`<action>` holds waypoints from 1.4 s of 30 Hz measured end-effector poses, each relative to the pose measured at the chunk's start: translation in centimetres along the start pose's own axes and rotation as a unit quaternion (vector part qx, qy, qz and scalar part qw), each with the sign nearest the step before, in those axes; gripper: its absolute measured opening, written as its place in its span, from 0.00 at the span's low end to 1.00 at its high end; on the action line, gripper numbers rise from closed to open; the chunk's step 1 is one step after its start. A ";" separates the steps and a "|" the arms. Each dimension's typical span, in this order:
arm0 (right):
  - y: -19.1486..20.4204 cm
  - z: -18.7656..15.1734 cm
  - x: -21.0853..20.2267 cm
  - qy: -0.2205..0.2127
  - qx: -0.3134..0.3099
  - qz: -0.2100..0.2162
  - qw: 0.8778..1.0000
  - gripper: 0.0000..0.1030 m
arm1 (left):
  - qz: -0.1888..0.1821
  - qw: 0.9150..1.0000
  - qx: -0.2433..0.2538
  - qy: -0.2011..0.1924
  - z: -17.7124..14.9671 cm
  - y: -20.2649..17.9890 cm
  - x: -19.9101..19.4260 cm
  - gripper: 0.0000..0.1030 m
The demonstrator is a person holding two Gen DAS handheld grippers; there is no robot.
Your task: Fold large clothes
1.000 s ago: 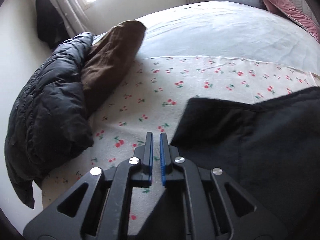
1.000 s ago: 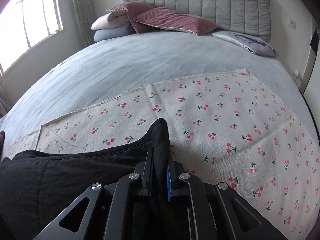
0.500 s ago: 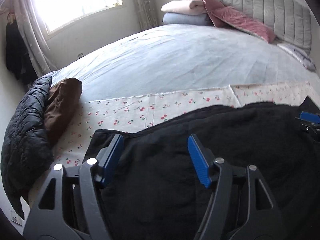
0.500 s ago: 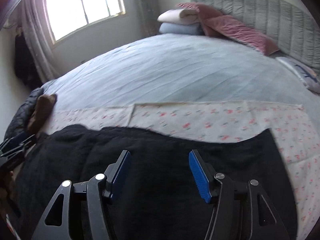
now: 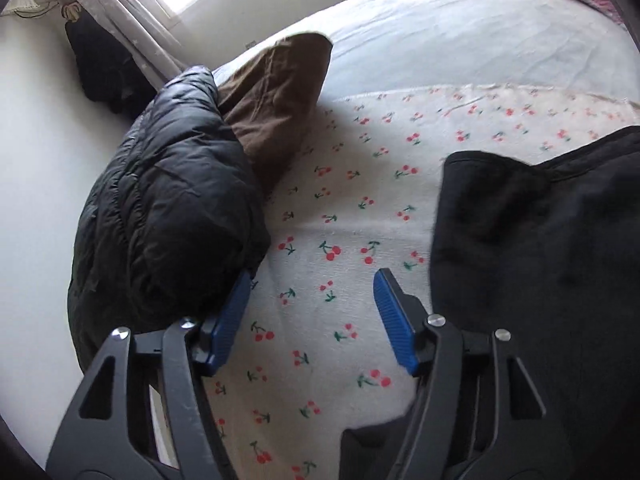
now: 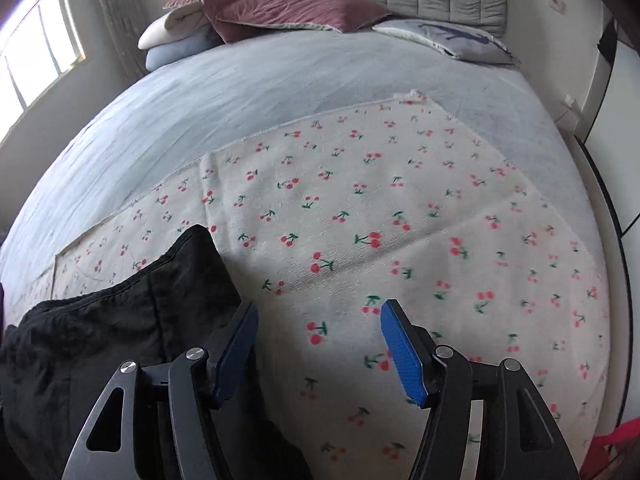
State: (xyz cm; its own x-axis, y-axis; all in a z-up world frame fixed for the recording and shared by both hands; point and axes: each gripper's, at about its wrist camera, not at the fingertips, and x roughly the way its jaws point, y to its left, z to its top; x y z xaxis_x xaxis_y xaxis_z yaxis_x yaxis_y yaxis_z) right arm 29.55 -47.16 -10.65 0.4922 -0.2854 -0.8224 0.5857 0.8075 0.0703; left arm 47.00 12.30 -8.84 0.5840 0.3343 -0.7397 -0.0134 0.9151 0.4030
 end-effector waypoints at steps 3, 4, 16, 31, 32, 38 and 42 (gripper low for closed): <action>3.0 -1.8 -4.3 -0.019 -0.048 0.028 0.998 0.63 | -0.060 0.997 0.000 -0.039 -1.3 -1.7 -5.9 0.72; 4.6 -2.9 -6.0 -0.021 -0.064 0.051 0.996 0.63 | -0.088 0.995 0.002 -0.054 -2.0 -2.4 -8.1 0.79; 12.9 -18.1 -8.6 0.070 -0.169 0.161 0.970 0.68 | -0.196 0.979 0.036 -0.042 -13.4 -6.4 -13.7 0.94; 4.7 -20.4 -14.8 0.001 -0.055 0.056 0.997 0.71 | -0.158 0.980 -0.119 -0.016 -17.0 1.2 -20.5 0.99; 5.4 -21.2 -15.5 -0.007 -0.064 0.060 0.996 0.75 | -0.168 0.979 -0.109 -0.025 -17.4 0.3 -21.8 0.99; 9.1 -25.7 -17.5 -0.005 -0.153 0.044 0.987 0.80 | -0.174 0.981 -0.050 -0.063 -21.4 -5.4 -26.9 0.99; 11.9 -27.9 -19.1 -0.027 -0.194 0.063 0.979 0.81 | -0.202 0.978 -0.029 -0.048 -22.7 -8.5 -29.1 0.99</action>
State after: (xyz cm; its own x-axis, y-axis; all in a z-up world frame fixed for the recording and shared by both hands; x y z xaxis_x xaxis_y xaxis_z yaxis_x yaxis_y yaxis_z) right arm 9.14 -17.66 -9.89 0.5837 -0.1893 -0.7896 0.2345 0.9703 -0.0593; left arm 11.72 -0.09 -2.94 0.6250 -0.0766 -0.7769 0.1901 0.9802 0.0563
